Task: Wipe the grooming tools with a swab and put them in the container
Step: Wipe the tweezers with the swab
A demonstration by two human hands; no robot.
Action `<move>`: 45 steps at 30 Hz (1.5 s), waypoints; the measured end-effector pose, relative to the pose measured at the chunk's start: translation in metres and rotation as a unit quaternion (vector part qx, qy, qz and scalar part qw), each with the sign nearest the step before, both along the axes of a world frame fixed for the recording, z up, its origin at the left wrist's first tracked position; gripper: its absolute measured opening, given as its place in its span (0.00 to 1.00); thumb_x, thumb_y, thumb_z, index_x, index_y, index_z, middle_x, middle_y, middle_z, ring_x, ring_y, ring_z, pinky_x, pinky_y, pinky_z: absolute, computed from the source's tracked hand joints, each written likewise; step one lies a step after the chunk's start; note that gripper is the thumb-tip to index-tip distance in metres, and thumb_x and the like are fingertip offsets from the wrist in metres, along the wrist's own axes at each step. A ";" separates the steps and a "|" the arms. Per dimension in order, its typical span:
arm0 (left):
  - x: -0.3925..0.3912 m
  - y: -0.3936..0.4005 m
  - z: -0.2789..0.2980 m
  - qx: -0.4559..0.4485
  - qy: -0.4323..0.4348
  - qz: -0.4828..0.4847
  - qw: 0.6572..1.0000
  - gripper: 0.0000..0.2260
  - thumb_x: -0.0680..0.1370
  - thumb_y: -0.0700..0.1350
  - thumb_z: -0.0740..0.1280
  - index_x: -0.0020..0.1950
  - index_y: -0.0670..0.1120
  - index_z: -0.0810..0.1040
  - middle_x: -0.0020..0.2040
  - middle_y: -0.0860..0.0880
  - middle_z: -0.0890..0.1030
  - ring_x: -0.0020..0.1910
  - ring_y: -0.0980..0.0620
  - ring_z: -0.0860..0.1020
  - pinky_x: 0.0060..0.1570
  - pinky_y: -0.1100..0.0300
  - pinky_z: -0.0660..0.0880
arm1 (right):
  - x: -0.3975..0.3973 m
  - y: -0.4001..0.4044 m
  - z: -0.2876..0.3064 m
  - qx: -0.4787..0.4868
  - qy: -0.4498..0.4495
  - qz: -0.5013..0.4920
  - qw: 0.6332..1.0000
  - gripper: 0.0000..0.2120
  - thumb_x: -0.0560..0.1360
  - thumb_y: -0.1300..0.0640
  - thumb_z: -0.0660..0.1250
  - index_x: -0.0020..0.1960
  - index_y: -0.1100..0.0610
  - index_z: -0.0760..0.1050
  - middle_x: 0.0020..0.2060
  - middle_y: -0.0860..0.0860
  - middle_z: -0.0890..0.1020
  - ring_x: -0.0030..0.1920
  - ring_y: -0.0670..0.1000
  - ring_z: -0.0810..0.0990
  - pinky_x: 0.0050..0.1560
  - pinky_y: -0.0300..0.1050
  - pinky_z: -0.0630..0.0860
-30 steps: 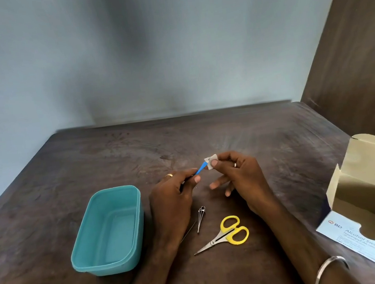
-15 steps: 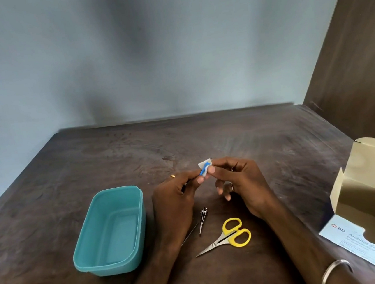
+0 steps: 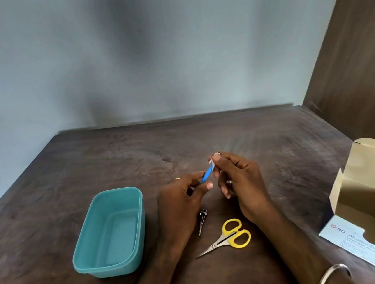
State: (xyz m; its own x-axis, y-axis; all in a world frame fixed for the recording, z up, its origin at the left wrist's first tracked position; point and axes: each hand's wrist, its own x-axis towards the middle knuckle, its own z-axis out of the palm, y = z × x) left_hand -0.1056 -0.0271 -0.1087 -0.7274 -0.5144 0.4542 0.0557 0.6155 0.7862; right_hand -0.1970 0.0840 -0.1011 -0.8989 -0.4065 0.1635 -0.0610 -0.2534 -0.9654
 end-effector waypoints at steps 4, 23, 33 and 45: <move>0.000 -0.001 0.000 0.002 -0.028 0.010 1.000 0.05 0.74 0.43 0.73 0.49 0.51 0.86 0.35 0.59 0.82 0.38 0.65 0.79 0.40 0.71 0.72 | -0.001 -0.002 -0.004 0.005 0.002 -0.004 1.000 0.09 0.81 0.58 0.65 0.47 0.61 0.81 0.31 0.53 0.75 0.21 0.49 0.66 0.24 0.42 0.60; 0.002 -0.016 0.005 0.318 -0.075 -0.206 0.922 0.15 0.82 0.38 0.59 0.37 0.44 0.78 0.27 0.49 0.71 0.28 0.55 0.65 0.29 0.65 0.63 | 0.012 -0.004 0.003 0.044 0.059 0.092 0.993 0.08 0.79 0.60 0.66 0.47 0.61 0.82 0.29 0.53 0.76 0.24 0.48 0.69 0.27 0.43 0.71; 0.002 -0.015 0.007 0.331 -0.091 -0.200 0.918 0.16 0.83 0.40 0.58 0.37 0.45 0.77 0.28 0.49 0.71 0.29 0.54 0.66 0.31 0.62 0.65 | 0.013 -0.002 0.006 0.075 0.104 0.110 0.986 0.09 0.81 0.63 0.63 0.45 0.63 0.80 0.25 0.45 0.77 0.24 0.43 0.69 0.26 0.36 0.70; 0.001 -0.004 0.009 0.294 -0.040 -0.133 0.946 0.12 0.82 0.41 0.62 0.42 0.43 0.81 0.32 0.50 0.82 0.31 0.58 0.77 0.37 0.61 0.74 | 0.010 -0.008 -0.005 0.098 0.151 0.033 0.983 0.09 0.80 0.60 0.66 0.42 0.58 0.81 0.31 0.47 0.81 0.29 0.41 0.76 0.32 0.37 0.70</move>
State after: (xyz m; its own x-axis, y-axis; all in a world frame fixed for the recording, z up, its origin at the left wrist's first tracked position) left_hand -0.1045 -0.0316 -0.0998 -0.8864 -0.4549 0.0857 0.0737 0.0441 0.9963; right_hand -0.1870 0.0756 -0.1064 -0.7920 -0.5125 0.3318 -0.3424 -0.0770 -0.9364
